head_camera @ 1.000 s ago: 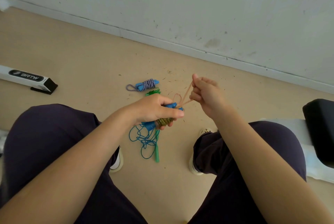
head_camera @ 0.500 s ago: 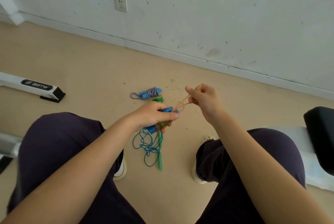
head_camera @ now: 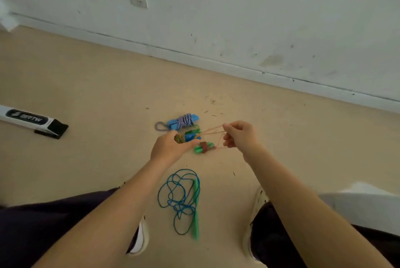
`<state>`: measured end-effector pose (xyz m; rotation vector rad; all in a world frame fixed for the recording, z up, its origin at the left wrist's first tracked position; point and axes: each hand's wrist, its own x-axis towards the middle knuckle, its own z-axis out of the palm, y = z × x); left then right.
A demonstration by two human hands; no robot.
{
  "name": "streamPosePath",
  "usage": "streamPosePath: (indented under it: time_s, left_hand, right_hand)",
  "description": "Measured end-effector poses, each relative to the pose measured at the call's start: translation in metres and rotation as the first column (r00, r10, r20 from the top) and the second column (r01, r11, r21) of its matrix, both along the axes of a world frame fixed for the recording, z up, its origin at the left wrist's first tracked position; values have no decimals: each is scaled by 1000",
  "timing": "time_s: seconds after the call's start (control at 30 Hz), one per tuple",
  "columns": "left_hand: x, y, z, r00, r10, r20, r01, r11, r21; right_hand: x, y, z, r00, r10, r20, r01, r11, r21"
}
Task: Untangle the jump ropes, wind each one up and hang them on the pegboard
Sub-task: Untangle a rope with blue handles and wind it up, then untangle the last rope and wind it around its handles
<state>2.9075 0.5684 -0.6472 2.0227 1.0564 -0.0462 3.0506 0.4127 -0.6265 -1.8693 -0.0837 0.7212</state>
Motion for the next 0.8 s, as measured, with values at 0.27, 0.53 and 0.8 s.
streamPosePath:
  time_s: [0.27, 0.53, 0.8]
  left_hand:
    - [65, 51, -110, 986, 162, 35, -153, 970, -187]
    - [17, 44, -209, 946, 68, -318, -162, 946, -281]
    - [-43, 2, -262, 932, 77, -354, -194, 932, -307]
  right_hand:
    - [51, 76, -114, 982, 72, -174, -65, 997, 45]
    - [8, 43, -228, 934, 178, -309, -275, 912, -305]
    - [-65, 19, -293, 853, 178, -491, -317, 923, -216]
